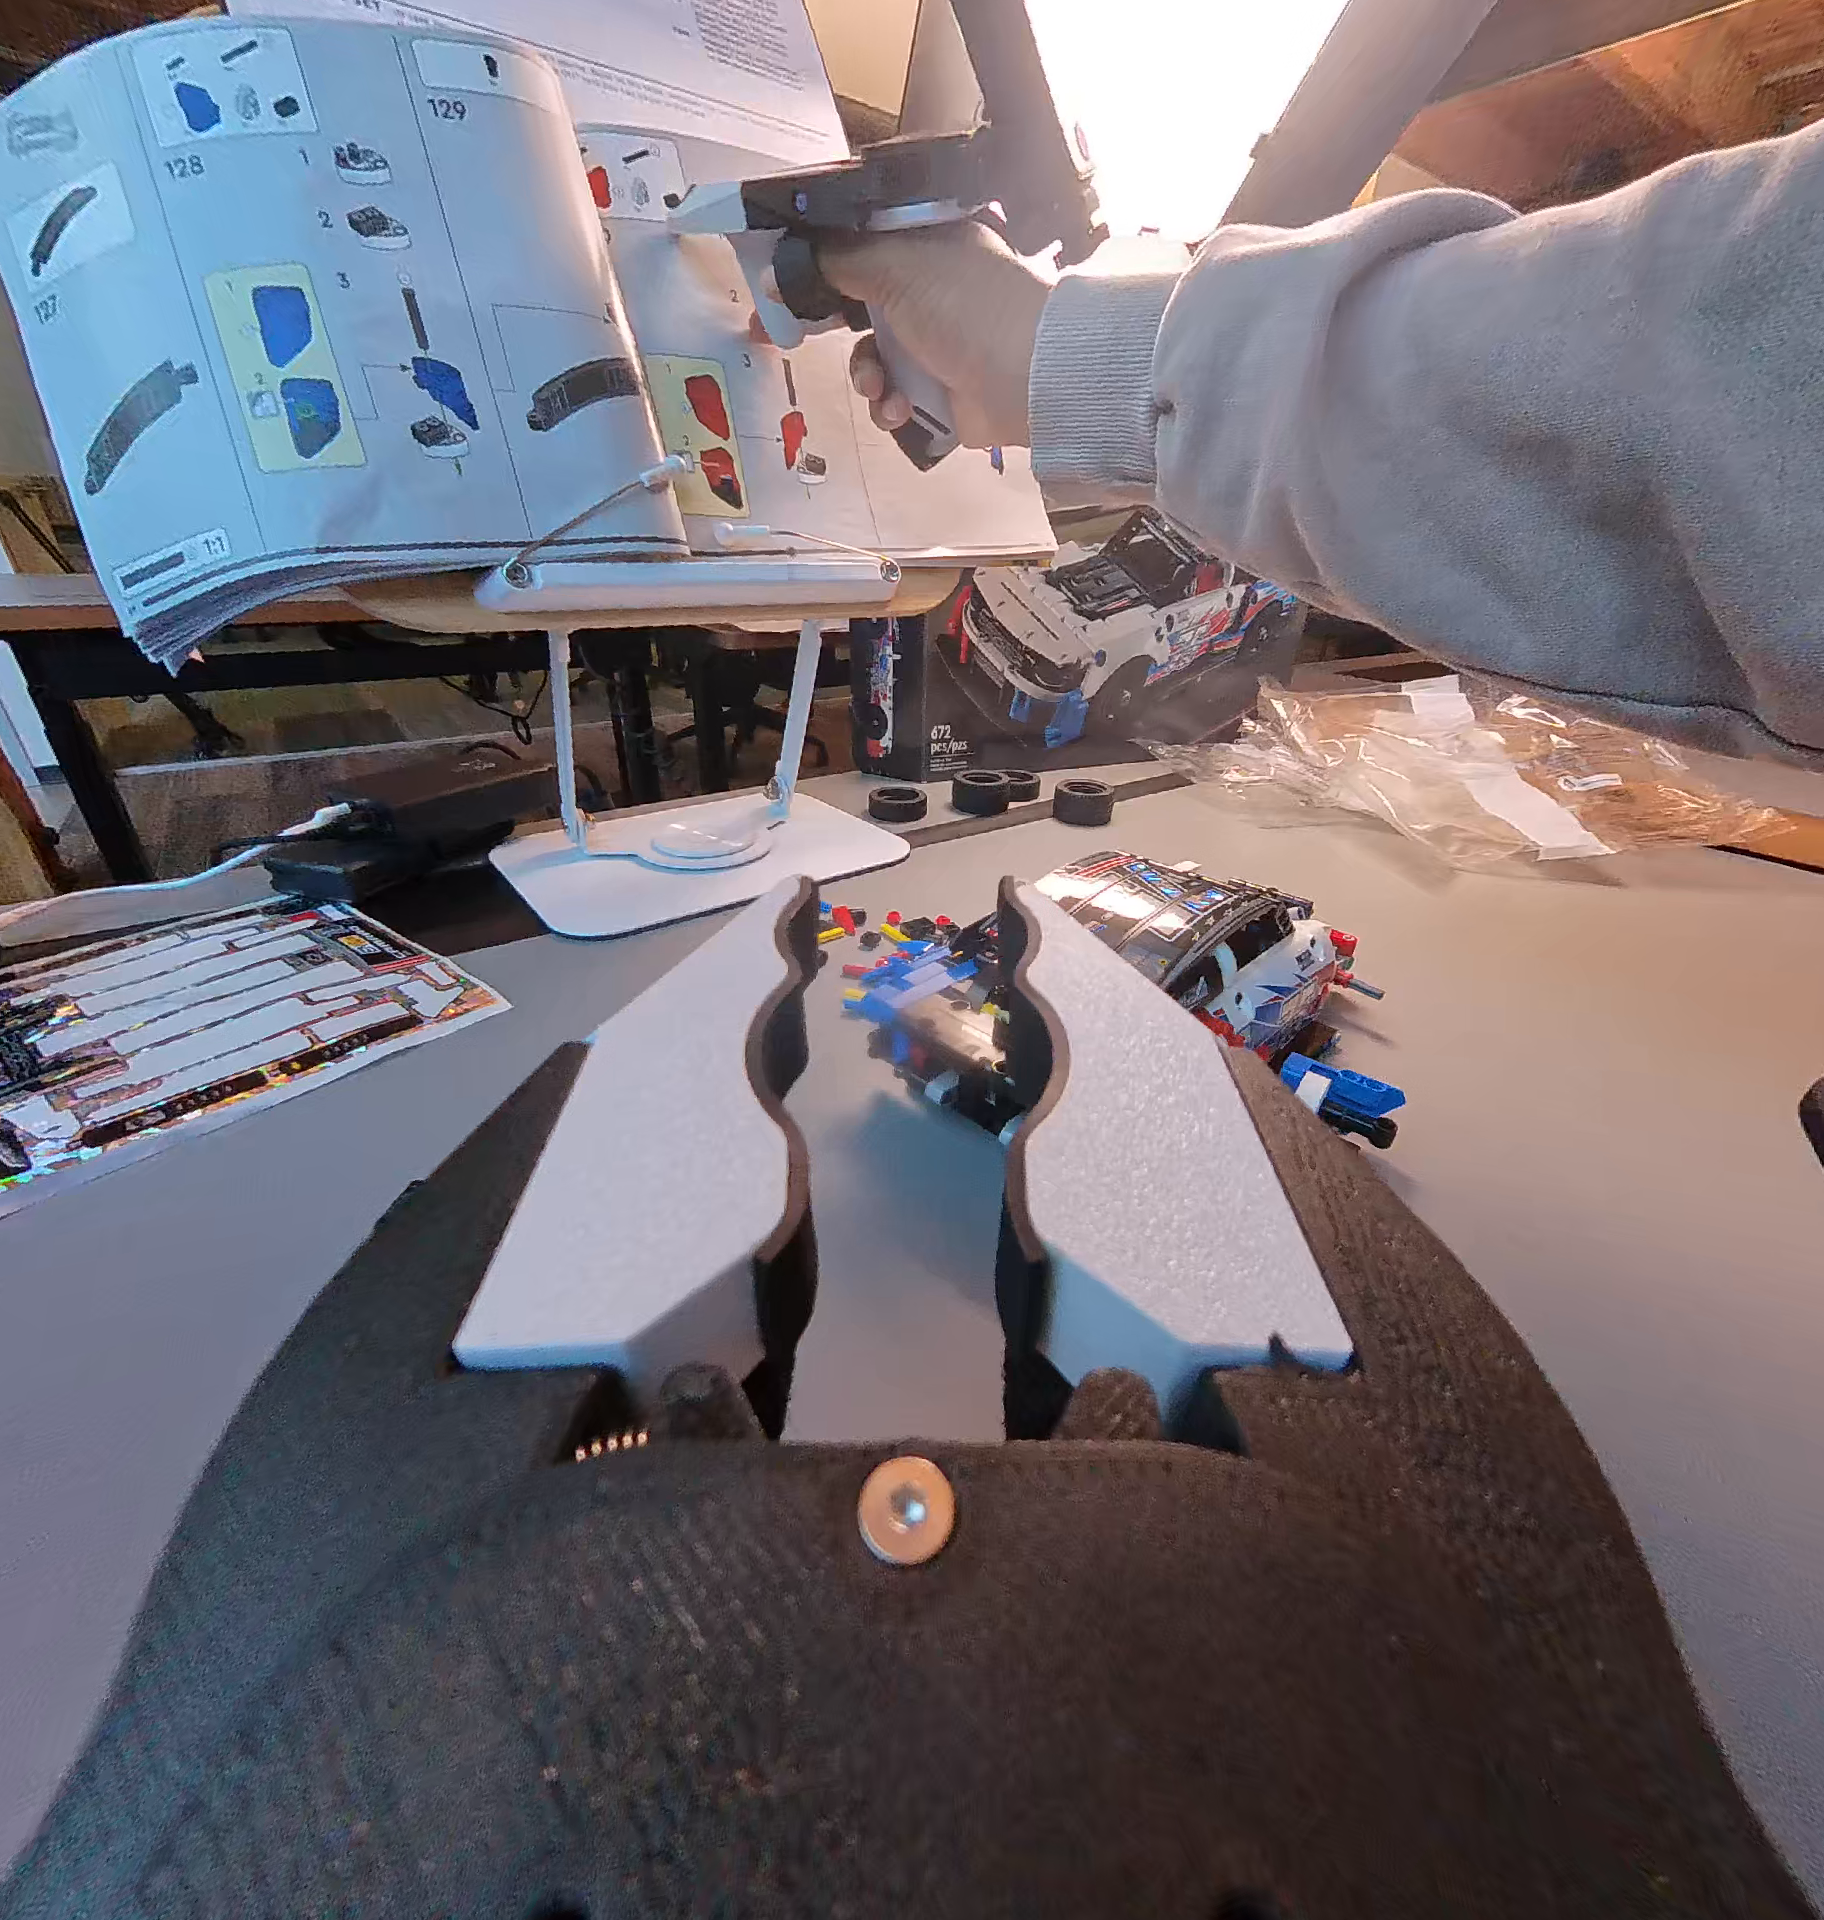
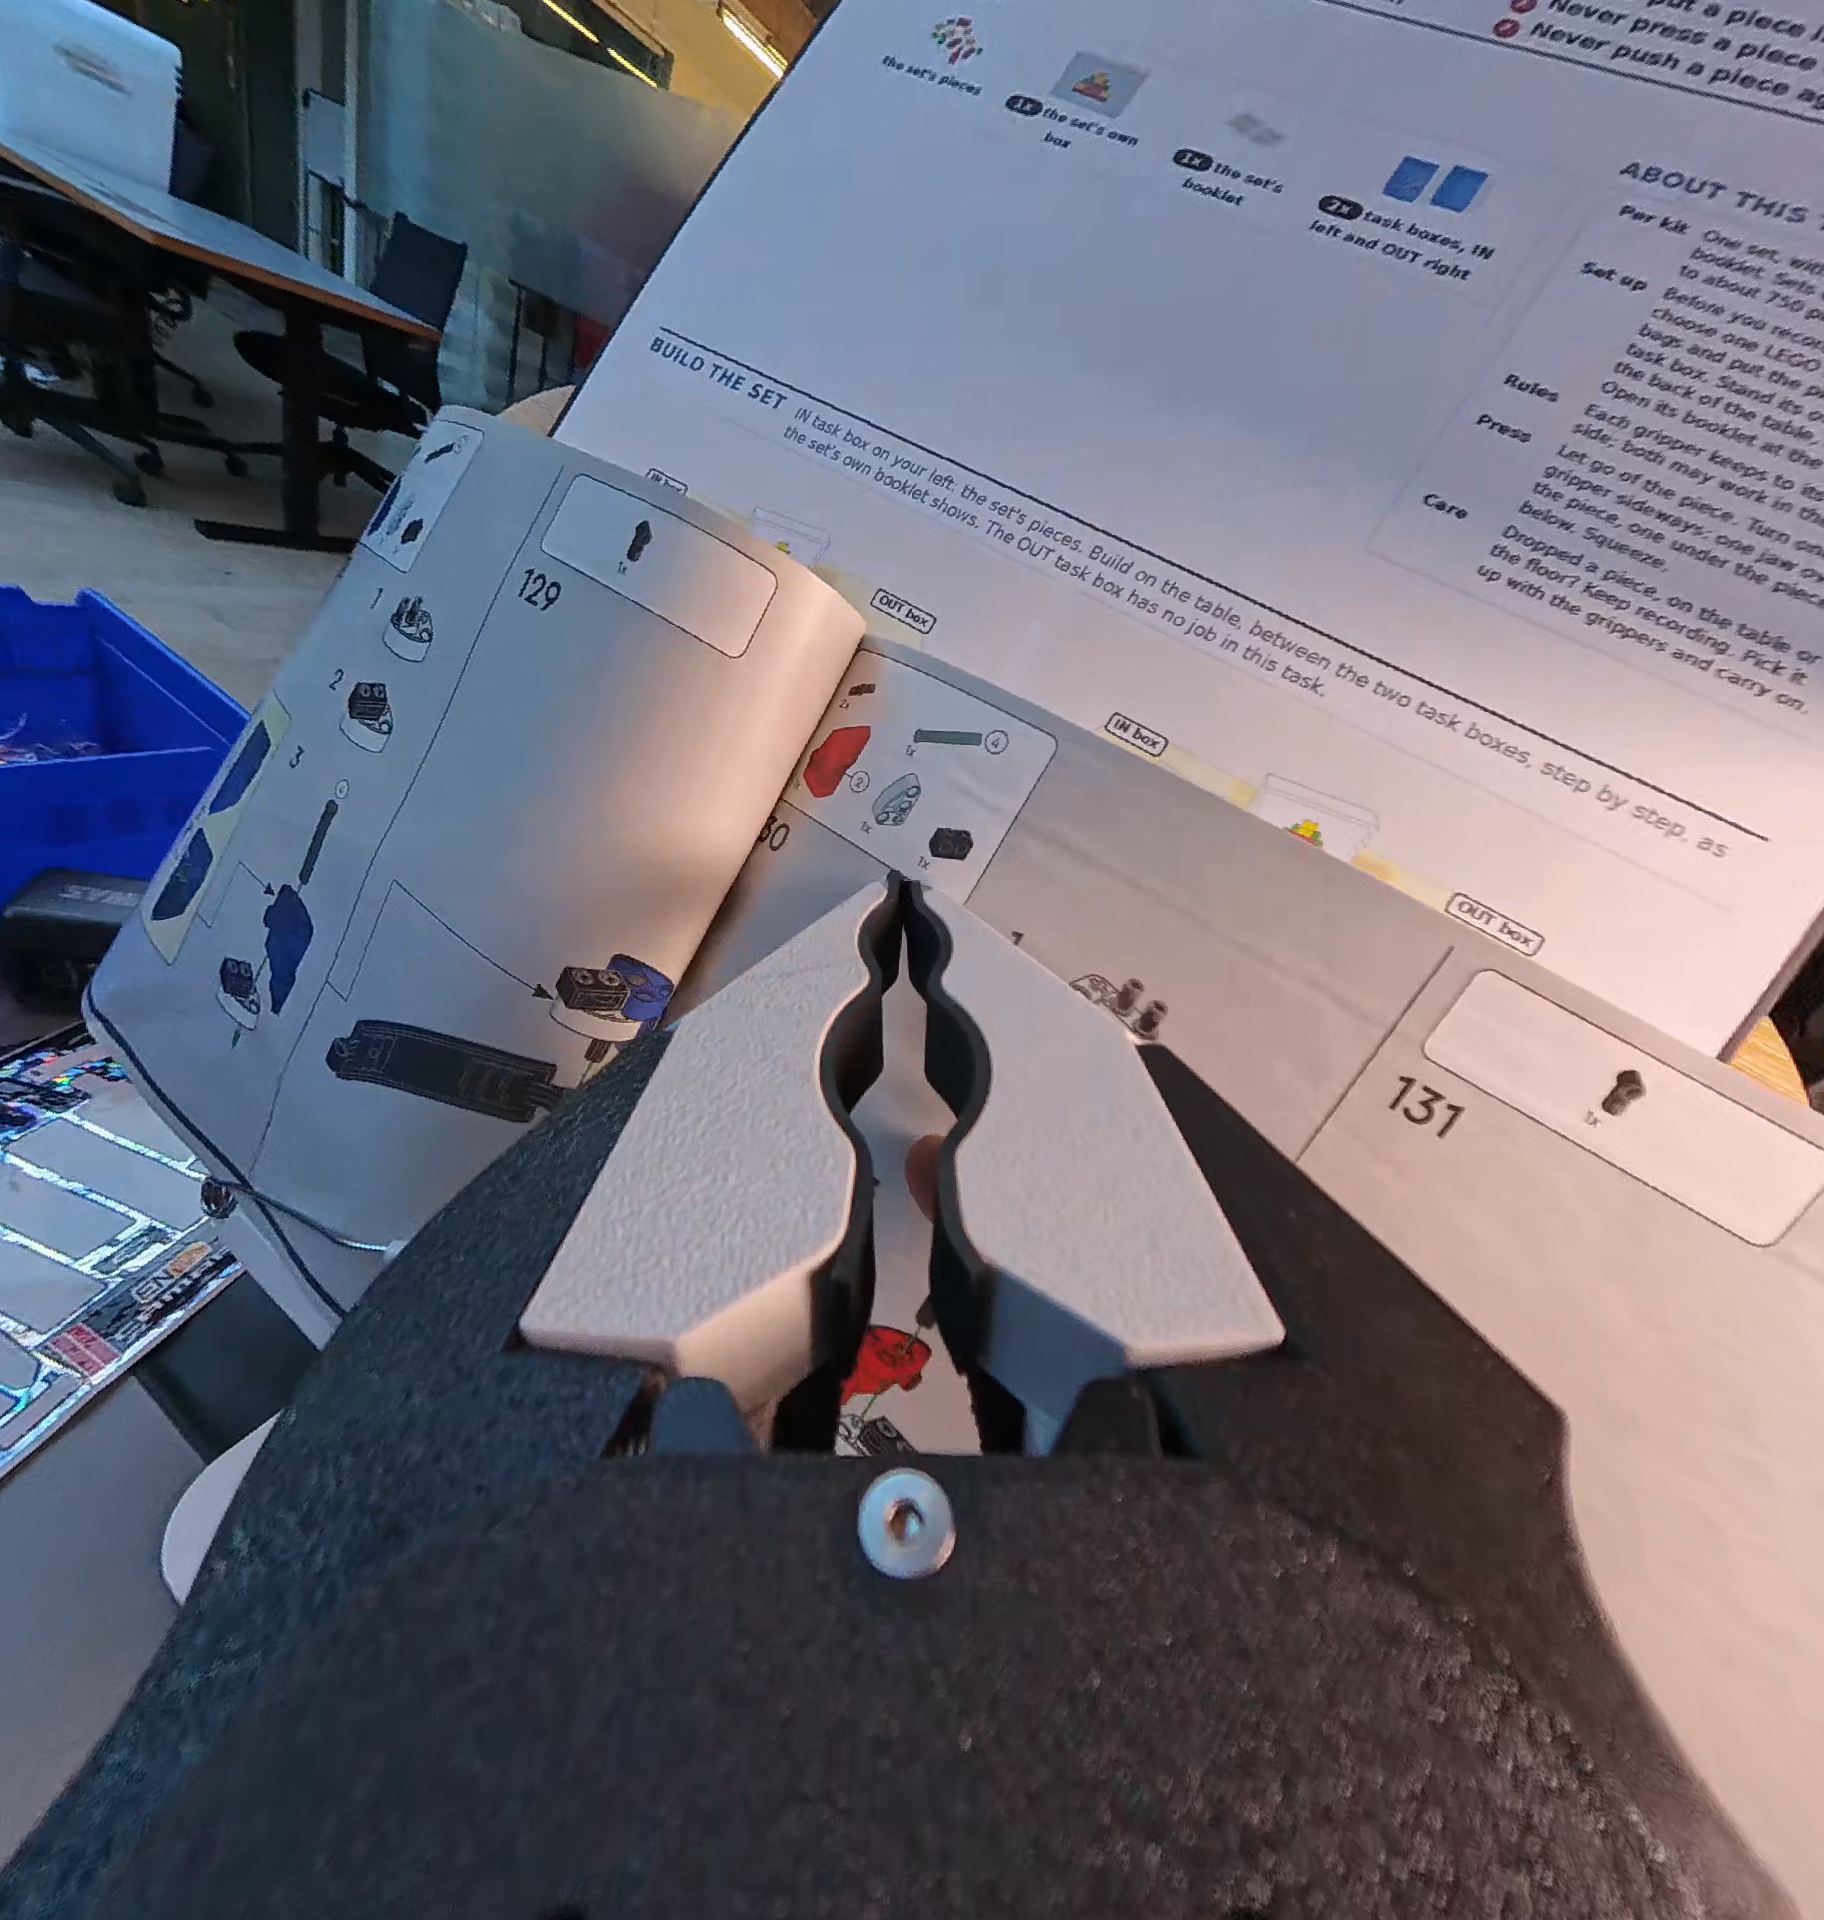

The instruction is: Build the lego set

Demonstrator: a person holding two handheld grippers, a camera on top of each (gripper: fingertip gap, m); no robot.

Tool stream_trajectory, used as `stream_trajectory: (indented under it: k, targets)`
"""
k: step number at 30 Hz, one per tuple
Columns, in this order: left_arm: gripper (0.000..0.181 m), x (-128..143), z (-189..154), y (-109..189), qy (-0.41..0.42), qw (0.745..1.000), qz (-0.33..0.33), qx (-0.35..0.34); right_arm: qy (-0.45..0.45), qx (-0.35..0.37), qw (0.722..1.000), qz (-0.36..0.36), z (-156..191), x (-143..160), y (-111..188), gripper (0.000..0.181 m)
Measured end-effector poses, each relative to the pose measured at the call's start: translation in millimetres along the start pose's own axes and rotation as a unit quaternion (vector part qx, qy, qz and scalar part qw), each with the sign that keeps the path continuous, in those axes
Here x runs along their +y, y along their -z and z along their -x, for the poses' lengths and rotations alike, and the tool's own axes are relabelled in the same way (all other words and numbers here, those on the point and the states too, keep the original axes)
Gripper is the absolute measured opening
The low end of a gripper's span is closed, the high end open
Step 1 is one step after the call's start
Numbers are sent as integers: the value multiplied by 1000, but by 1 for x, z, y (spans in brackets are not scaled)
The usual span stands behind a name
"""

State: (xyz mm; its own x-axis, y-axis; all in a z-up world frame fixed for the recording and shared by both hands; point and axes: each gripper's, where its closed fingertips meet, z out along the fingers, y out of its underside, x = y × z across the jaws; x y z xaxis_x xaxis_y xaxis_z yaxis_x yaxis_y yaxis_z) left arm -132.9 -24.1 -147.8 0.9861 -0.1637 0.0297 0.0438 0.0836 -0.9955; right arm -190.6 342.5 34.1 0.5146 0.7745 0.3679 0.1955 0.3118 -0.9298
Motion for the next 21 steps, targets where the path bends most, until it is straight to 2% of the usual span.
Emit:
stream_trajectory:
  k: [5,7,10,13,16,21]
  targets:
    - [31,2,9,1,2,1000,4,-13,-7,7,1000,3,-8,7,8,0]
    - [30,4,14,1,-5,1000,11,-23,-17,-7,1000,-16,-1,2,18,0]
    - [29,8,23,1,-10,999,27,-34,-40,-72,995,-48,33,-6,51,0]
    - [25,15,27,-2,3,998,48,-26,-52,-145,986,-64,75,0,104,0]
    - [21,25,29,-10,-5,997,80,-13,-49,-219,974,-38,114,26,165,7]
    - [19,27,34,-25,-31,995,91,-9,2,-287,956,65,146,106,242,18]
